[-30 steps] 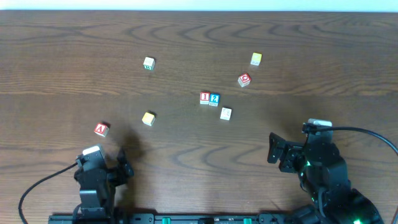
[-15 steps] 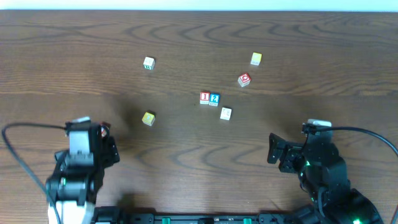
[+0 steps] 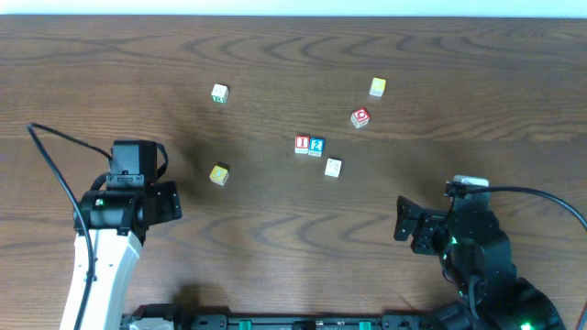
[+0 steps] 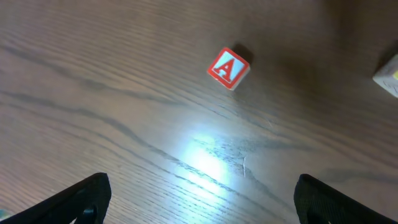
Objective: Spell out Ai2
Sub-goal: 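Move the left gripper forward over the red 'A' block, then lower the left gripper and grasp the red 'A' block, then lift the 'A' block and carry it right toward the 'I' block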
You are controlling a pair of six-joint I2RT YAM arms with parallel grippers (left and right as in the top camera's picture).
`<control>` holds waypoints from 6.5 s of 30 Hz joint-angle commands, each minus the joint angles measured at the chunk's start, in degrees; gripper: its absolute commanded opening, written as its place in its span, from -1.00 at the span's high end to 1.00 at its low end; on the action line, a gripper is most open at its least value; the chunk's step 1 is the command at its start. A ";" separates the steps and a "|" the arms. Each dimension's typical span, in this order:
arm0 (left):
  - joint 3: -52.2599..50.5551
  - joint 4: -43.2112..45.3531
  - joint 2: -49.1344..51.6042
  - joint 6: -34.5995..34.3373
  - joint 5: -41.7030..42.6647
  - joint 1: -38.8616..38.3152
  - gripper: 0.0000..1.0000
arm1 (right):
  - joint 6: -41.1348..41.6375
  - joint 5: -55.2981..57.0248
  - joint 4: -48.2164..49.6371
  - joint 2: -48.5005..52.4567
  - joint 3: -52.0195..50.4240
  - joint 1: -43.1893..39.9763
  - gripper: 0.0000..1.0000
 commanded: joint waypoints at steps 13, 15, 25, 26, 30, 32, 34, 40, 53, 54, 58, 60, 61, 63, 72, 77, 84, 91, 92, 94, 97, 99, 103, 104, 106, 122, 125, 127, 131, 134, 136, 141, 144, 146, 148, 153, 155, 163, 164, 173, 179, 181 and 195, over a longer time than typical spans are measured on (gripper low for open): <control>0.85 2.99 6.34 15.19 11.93 14.49 -0.90 | -0.66 0.79 -0.07 -0.24 -0.20 -0.22 -0.99; 0.87 4.22 8.24 18.12 14.62 14.49 -0.90 | -0.66 0.79 -0.07 -0.24 -0.20 -0.22 -0.99; 0.87 8.04 10.99 32.70 15.87 14.49 -0.90 | -0.66 0.79 -0.07 -0.24 -0.20 -0.22 -0.99; 0.87 8.46 10.99 34.80 15.65 14.49 -0.90 | -0.66 0.79 -0.07 -0.24 -0.20 -0.22 -0.98; 0.87 9.25 11.30 41.35 15.74 14.49 -0.90 | -0.66 0.79 -0.07 -0.24 -0.20 -0.22 -0.99; 0.87 9.73 12.41 41.53 16.13 14.49 -0.90 | -0.66 0.79 -0.07 -0.24 -0.20 -0.22 -0.98; 0.87 9.75 14.73 43.58 18.25 14.49 -0.90 | -0.66 0.79 -0.07 -0.24 -0.20 -0.22 -0.99; 0.87 11.45 21.05 43.78 18.53 14.49 -0.91 | -0.66 0.79 -0.07 -0.24 -0.20 -0.22 -0.99; 0.87 19.67 24.48 46.53 16.11 14.64 -0.90 | -0.66 0.79 -0.07 -0.24 -0.20 -0.22 -0.98; 0.87 20.20 24.48 46.53 16.11 14.64 -0.90 | -0.66 0.79 -0.07 -0.24 -0.20 -0.22 -0.98; 0.87 21.42 24.48 46.49 16.15 14.64 -0.90 | -0.66 0.79 -0.07 -0.24 -0.20 -0.22 -0.98; 0.87 21.62 24.48 46.47 16.17 14.60 -0.91 | -0.66 0.79 -0.07 -0.24 -0.20 -0.22 -0.98; 0.87 21.59 24.48 46.45 16.20 14.60 -0.91 | -0.66 0.79 -0.07 -0.24 -0.20 -0.22 -0.98; 0.87 21.59 24.48 45.99 16.17 14.60 -0.90 | -0.66 0.79 -0.07 -0.24 -0.20 -0.22 -0.99; 0.85 21.31 24.48 44.87 16.15 14.60 -0.90 | -0.66 0.79 -0.07 -0.24 -0.20 -0.22 -0.99; 0.85 21.29 24.48 44.33 16.22 14.60 -0.91 | -0.66 0.79 -0.07 -0.24 -0.20 -0.22 -0.98; 0.31 21.53 24.61 44.35 17.90 14.73 -0.91 | -0.66 0.79 -0.07 -0.24 -0.20 -0.22 -0.98; -0.81 23.32 30.18 44.35 17.59 15.08 -0.91 | -0.66 0.79 -0.07 -0.24 -0.20 -0.22 -0.98; -0.81 23.52 30.64 44.35 17.59 15.08 -0.91 | -0.66 0.79 -0.07 -0.24 -0.20 -0.22 -0.98; -0.81 24.00 31.10 44.33 17.64 15.08 -0.91 | -0.66 0.79 -0.07 -0.24 -0.20 -0.22 -0.99; -0.81 24.44 31.12 44.33 17.62 15.08 -1.00 | -0.66 0.79 -0.07 -0.24 -0.20 -0.22 -0.98; -0.81 24.44 31.12 44.33 17.64 15.08 -0.68 | -0.66 0.79 -0.07 -0.24 -0.20 -0.22 -0.98; -0.81 24.44 31.12 44.33 17.62 15.08 -0.22 | -0.66 0.79 -0.07 -0.24 -0.20 -0.22 -0.99; -0.81 24.44 31.12 44.35 17.62 15.08 -0.21 | -0.66 0.79 -0.07 -0.24 -0.20 -0.22 -0.98; -0.81 24.46 31.12 44.35 17.62 15.08 -0.15 | -0.66 0.79 -0.07 -0.24 -0.20 -0.22 -0.98; -0.81 24.72 31.12 44.35 17.66 15.08 0.28 | -0.66 0.79 -0.07 -0.24 -0.20 -0.22 -0.98; -0.81 24.72 31.12 44.35 17.66 15.08 0.34 | -0.66 0.79 -0.07 -0.24 -0.20 -0.22 -0.98; -0.81 24.72 31.12 44.35 17.66 15.08 0.39 | -0.66 0.79 -0.07 -0.24 -0.20 -0.22 -0.99; -0.81 24.83 31.12 44.33 17.64 15.08 0.52 | -0.66 0.79 -0.07 -0.24 -0.20 -0.22 -0.98; -0.79 25.83 31.12 43.78 17.64 15.04 0.66 | -0.66 0.79 -0.07 -0.24 -0.20 -0.22 -0.98; -0.33 27.52 31.10 40.09 17.38 14.95 0.71 | -0.66 0.79 -0.07 -0.24 -0.20 -0.22 -0.99; 5.46 28.70 31.10 23.76 17.59 14.80 0.70 | -0.66 0.79 -0.07 -0.24 -0.20 -0.22 -0.98; 8.70 28.52 31.10 13.16 18.53 13.68 0.88 | -0.66 0.79 -0.07 -0.24 -0.20 -0.22 -0.99; 10.56 28.33 31.10 8.66 21.77 12.39 0.88 | -0.66 0.79 -0.07 -0.24 -0.20 -0.22 -0.99; 12.28 28.44 31.10 6.19 27.67 10.60 0.88 | -0.66 0.79 -0.07 -0.24 -0.20 -0.22 -0.99; 15.72 29.14 31.10 3.43 35.87 2.43 0.88 | -0.66 0.79 -0.07 -0.24 -0.20 -0.22 -0.98; 16.68 29.18 31.12 3.48 31.26 -2.84 0.89 | -0.66 0.79 -0.07 -0.24 -0.20 -0.22 -0.98; 18.75 33.00 31.78 -1.46 16.68 -18.88 0.89 | -0.66 0.79 -0.07 -0.24 -0.20 -0.22 -0.98; 18.78 33.42 32.48 -2.99 16.76 -19.19 0.88 | -0.66 0.79 -0.07 -0.24 -0.20 -0.22 -0.99; 33.20 21.00 44.37 -6.34 18.62 -21.20 0.89 | -0.66 0.79 -0.07 -0.24 -0.20 -0.22 -0.98; 46.90 9.64 53.09 -6.29 16.11 -24.98 0.88 | -0.66 0.79 -0.07 -0.24 -0.20 -0.22 -0.99; 47.41 8.81 54.27 -6.75 16.09 -25.79 0.89 | -0.66 0.79 -0.07 -0.24 -0.20 -0.22 -0.99; 47.39 6.64 58.10 -11.06 16.24 -27.69 0.89 | -0.66 0.79 -0.07 -0.24 -0.20 -0.22 -0.98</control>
